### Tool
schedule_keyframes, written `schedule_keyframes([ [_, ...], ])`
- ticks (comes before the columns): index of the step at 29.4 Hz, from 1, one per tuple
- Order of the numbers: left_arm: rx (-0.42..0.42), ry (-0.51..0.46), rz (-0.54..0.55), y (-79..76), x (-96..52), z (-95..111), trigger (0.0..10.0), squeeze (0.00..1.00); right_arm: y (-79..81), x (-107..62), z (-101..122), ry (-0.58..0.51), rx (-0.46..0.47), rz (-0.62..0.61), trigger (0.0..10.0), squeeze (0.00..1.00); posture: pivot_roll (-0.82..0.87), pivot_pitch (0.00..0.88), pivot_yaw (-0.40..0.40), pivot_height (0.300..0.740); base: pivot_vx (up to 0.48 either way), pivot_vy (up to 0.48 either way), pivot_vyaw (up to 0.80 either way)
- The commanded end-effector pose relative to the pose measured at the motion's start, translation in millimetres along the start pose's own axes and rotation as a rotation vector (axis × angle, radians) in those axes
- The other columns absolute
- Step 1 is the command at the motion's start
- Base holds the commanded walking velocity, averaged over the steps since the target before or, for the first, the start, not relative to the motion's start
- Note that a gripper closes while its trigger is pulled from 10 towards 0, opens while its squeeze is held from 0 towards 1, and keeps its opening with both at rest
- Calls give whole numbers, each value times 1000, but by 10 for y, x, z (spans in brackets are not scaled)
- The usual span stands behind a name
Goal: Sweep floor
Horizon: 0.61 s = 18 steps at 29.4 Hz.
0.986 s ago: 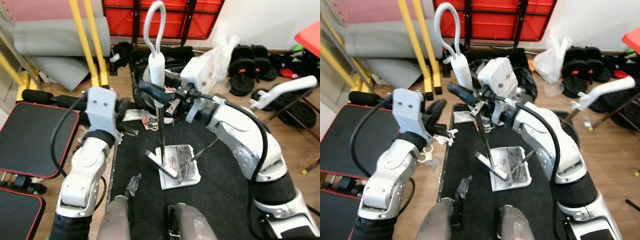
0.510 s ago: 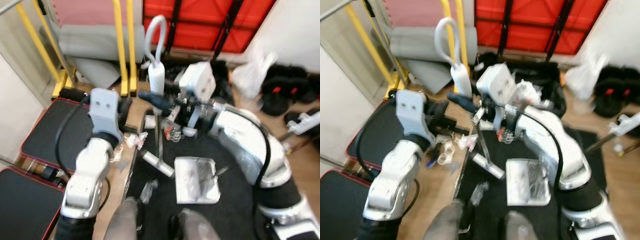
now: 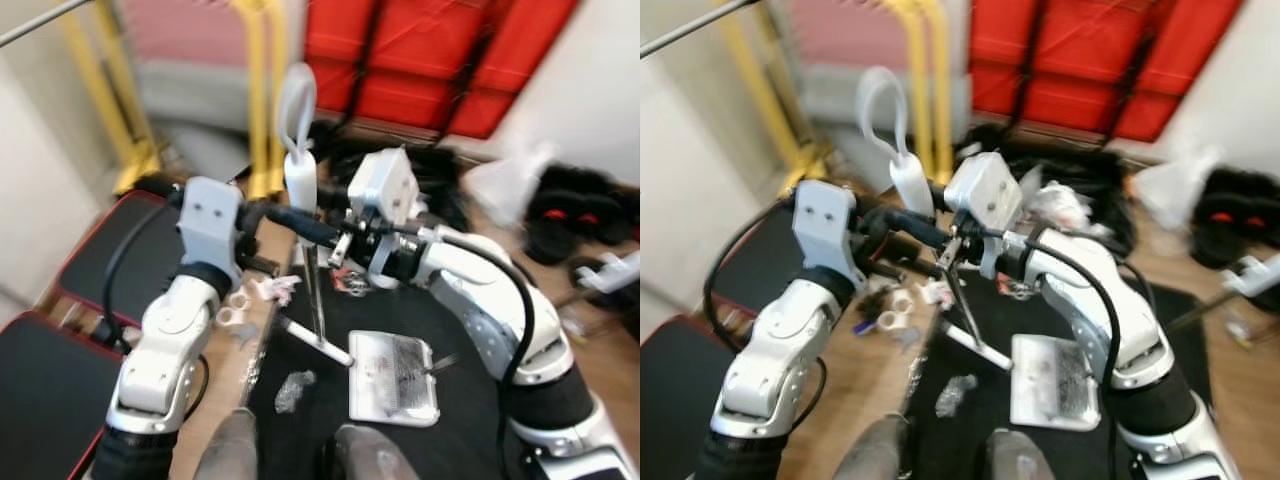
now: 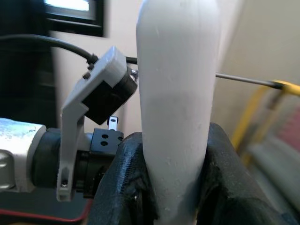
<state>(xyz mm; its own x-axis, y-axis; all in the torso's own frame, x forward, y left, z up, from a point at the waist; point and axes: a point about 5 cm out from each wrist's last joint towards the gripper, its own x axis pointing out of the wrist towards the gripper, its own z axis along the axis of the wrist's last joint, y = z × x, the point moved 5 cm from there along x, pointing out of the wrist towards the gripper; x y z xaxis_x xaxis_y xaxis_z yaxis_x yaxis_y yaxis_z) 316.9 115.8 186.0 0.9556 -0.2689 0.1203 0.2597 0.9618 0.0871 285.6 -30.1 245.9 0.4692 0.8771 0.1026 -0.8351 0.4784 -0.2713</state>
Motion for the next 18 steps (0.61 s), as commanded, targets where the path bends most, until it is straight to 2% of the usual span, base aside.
schedule_keyframes([
  [1, -8, 12, -45, -80, -13, -38, 10000, 0, 57, -12, 110, -44, -8, 25, 10000, 0, -83, 133, -125, 740, 0, 0, 800],
  [13, -6, 12, -56, -99, -6, -42, 10000, 0, 23, -45, 79, -30, -1, 14, 10000, 0, -83, 133, -125, 740, 0, 0, 800],
  [15, -2, 21, -57, -103, -16, -68, 10000, 0, -97, -29, 36, -6, -16, -65, 10000, 0, -83, 137, -126, 740, 0, 0, 800],
  [16, -2, 21, -57, -103, -16, -68, 10000, 0, -97, -29, 36, -6, -16, -65, 10000, 0, -83, 137, -126, 740, 0, 0, 800],
  [18, 0, 30, -55, -97, -27, -93, 10000, 0, -174, -20, -3, 14, -26, -115, 10000, 0, -84, 139, -126, 740, 0, 0, 0],
])
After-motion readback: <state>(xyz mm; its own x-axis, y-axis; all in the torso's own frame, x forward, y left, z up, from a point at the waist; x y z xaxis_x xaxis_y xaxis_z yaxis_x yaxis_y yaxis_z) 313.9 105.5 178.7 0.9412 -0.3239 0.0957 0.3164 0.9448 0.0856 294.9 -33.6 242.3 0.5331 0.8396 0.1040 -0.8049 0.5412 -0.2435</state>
